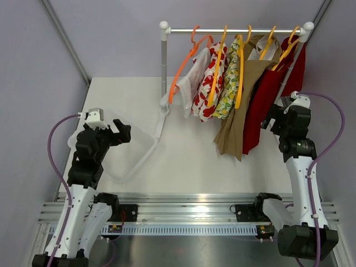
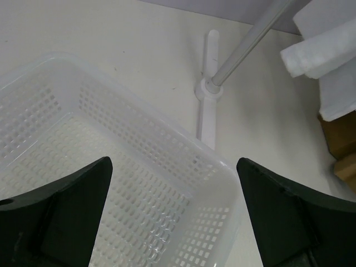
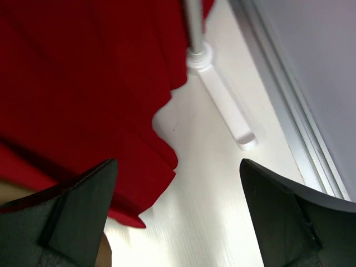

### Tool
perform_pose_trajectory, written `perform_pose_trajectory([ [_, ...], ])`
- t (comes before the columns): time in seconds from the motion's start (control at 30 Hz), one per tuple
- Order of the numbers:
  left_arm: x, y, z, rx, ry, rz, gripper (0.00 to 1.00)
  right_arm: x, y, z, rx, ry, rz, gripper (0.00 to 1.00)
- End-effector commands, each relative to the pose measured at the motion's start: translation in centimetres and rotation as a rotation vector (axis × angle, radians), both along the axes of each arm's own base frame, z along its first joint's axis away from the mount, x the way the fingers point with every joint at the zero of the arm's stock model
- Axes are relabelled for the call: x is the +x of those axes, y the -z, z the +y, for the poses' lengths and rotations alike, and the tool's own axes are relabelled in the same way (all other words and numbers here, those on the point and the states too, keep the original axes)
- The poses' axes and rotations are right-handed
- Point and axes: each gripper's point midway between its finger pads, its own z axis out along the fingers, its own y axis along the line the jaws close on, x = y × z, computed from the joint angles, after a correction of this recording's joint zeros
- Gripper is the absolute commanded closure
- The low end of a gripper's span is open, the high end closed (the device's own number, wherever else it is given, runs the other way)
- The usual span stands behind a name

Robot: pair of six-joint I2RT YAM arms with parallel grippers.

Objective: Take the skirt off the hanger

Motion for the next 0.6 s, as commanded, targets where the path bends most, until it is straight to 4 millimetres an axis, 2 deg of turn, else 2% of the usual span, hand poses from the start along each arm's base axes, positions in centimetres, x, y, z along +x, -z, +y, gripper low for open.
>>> perform_pose_trajectory([
  [0.0,0.1,-6.9,-2.3,-0.093,0.103,-0.090,0.01,0.2,-3.2,3.1,-0.050,-0.253,-0.072,0.01],
  [0.03,0.1,-7.5,-2.6,-0.105,0.116,-0.087,0.01,0.3,-2.7,3.8,-0.081,-0.330,-0.049,0.01],
  [0.07,0.4,-7.5,-2.9,-0.120,0.121,-0.057,0.01,0.1,-2.2,5.5,-0.065,-0.444,-0.034,0.01],
  [0.1,0.4,-9.7,-3.3,-0.126,0.131,-0.090,0.01,0.0,-1.9,6.0,-0.069,-0.491,-0.026,0.01],
  [0.13,0.6,-10.3,-3.5,-0.125,0.132,-0.079,0.01,0.0,-1.5,6.4,-0.079,-0.526,-0.016,0.00],
  [0.17,1.2,-9.6,-3.9,-0.111,0.133,-0.017,0.01,0.0,-1.0,6.6,-0.071,-0.540,-0.010,0.01],
  [0.2,1.3,-10.2,-4.8,-0.097,0.144,-0.012,0.01,0.1,-0.6,6.6,-0.069,-0.543,-0.005,0.00],
  [0.23,1.3,-12.2,-5.4,-0.089,0.153,-0.030,0.01,0.2,0.1,6.6,-0.078,-0.556,0.015,0.00],
  [0.27,1.5,-12.8,-6.0,-0.066,0.164,-0.034,0.01,0.2,0.5,6.7,-0.071,-0.569,0.036,0.01],
  [0.3,2.2,-12.5,-7.4,-0.035,0.170,-0.013,0.01,0.3,0.9,6.7,-0.064,-0.574,0.055,0.00],
  [0.33,2.3,-14.8,-8.0,-0.033,0.173,-0.054,0.01,0.6,1.9,6.7,-0.045,-0.580,0.100,0.01],
  [0.4,2.9,-15.9,-9.4,-0.003,0.193,-0.068,0.01,0.4,2.1,7.3,-0.021,-0.623,0.144,0.01],
  [0.43,3.9,-15.7,-10.4,0.008,0.206,-0.054,0.01,0.4,2.6,7.6,-0.022,-0.661,0.163,0.00],
  [0.47,4.3,-17.4,-10.9,0.002,0.219,-0.086,0.01,0.3,2.7,8.3,-0.001,-0.693,0.156,0.00],
  [0.53,5.7,-17.7,-12.9,0.011,0.252,-0.086,0.01,-0.2,2.1,9.5,0.012,-0.757,0.107,0.01],
  [0.57,5.9,-19.5,-13.5,0.015,0.267,-0.129,0.01,-0.5,2.0,9.8,0.006,-0.783,0.093,0.01],
])
